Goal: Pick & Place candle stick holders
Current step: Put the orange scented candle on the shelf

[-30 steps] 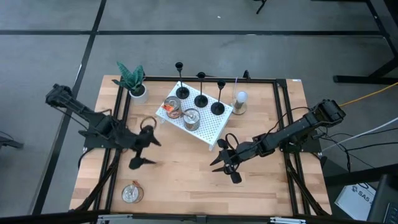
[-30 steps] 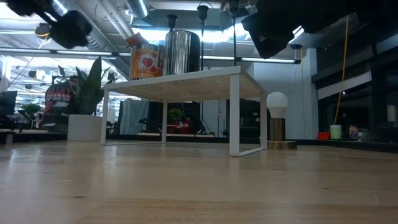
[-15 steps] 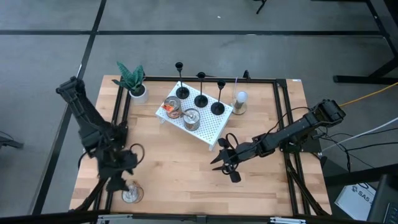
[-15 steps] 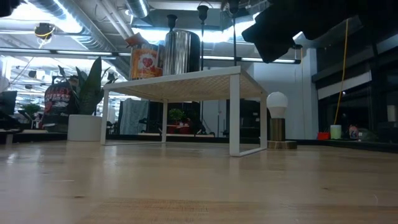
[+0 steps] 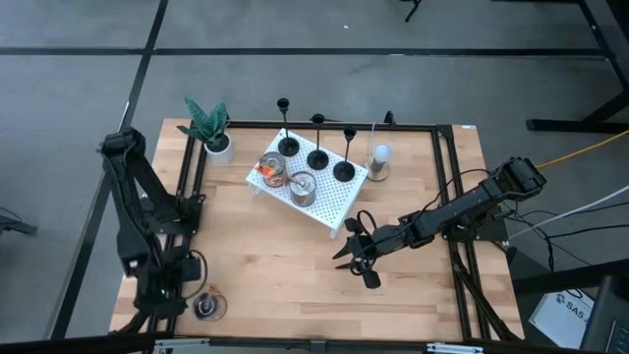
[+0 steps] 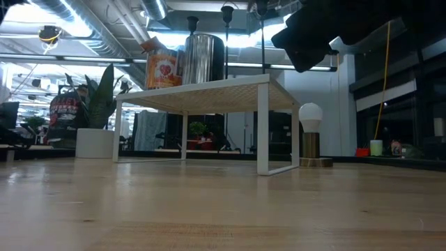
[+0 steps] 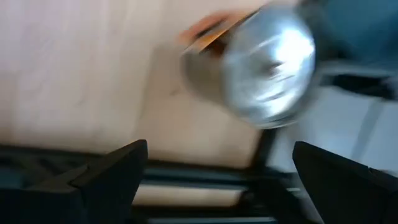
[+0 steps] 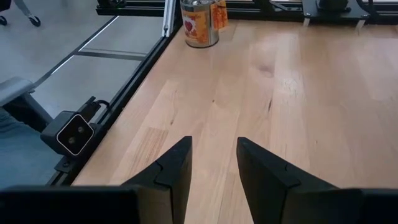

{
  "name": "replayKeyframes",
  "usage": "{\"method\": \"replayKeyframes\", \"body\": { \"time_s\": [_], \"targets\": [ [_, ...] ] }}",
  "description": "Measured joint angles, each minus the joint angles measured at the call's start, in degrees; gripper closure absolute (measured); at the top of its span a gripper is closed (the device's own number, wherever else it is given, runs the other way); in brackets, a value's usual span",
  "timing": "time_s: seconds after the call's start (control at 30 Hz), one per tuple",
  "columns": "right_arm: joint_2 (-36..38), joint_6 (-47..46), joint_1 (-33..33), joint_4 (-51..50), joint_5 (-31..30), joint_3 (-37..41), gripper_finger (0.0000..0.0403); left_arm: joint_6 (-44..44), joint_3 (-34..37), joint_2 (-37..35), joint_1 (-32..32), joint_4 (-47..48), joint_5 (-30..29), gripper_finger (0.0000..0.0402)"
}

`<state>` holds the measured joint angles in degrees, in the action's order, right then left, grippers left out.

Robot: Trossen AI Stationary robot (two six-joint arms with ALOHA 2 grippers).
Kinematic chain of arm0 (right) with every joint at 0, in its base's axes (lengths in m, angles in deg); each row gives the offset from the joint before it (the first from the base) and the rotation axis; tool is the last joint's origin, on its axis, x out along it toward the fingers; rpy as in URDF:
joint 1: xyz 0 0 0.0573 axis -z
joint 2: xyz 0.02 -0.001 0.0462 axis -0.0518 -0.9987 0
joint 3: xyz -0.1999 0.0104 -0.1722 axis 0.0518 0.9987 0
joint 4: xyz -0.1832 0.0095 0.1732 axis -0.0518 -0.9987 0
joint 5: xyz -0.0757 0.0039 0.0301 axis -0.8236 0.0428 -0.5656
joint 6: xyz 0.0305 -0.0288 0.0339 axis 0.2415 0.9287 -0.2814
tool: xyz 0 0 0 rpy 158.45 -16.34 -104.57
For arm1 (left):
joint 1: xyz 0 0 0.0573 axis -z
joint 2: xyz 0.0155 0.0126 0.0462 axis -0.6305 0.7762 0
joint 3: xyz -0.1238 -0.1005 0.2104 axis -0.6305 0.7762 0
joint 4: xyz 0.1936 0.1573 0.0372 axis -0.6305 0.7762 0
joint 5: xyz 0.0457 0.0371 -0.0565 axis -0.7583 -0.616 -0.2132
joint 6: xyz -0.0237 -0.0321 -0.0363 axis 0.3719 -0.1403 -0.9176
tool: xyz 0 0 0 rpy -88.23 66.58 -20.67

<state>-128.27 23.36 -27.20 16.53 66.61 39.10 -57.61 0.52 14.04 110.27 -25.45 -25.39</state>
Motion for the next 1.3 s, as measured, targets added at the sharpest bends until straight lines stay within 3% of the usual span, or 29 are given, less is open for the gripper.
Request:
{"method": "replayKeyframes", "body": {
  "time_s": [0.23, 0.57, 0.9, 1.1, 1.3],
  "targets": [
    [-0.02, 0.2, 0.0, -0.04, -0.01, 0.0, 0.0273, 1.59, 0.02, 11.59, 0.15, 2.52, 7.08, 0.0002],
    [-0.02, 0.39, 0.0, -0.26, -0.04, 0.0, 0.0273, 6.28, 0.02, 19.24, -0.46, -2.98, 6.27, 0.0001],
    [-0.02, 0.39, 0.0, -0.38, -0.04, 0.0, 0.0273, 12.12, 0.02, 22.53, -3.97, -4.86, -1.76, 0.0001],
    [-0.02, 0.4, 0.0, -0.41, -0.04, 0.0, 0.0273, 18.83, 0.04, 24.64, -9.88, -6.21, -9.45, 0.0001],
    [-0.02, 0.39, 0.02, -0.41, -0.07, 0.0, 0.0273, 26.52, 0.04, 26.02, -17.55, -14.05, -15.2, 0.0001]
  ]
}}
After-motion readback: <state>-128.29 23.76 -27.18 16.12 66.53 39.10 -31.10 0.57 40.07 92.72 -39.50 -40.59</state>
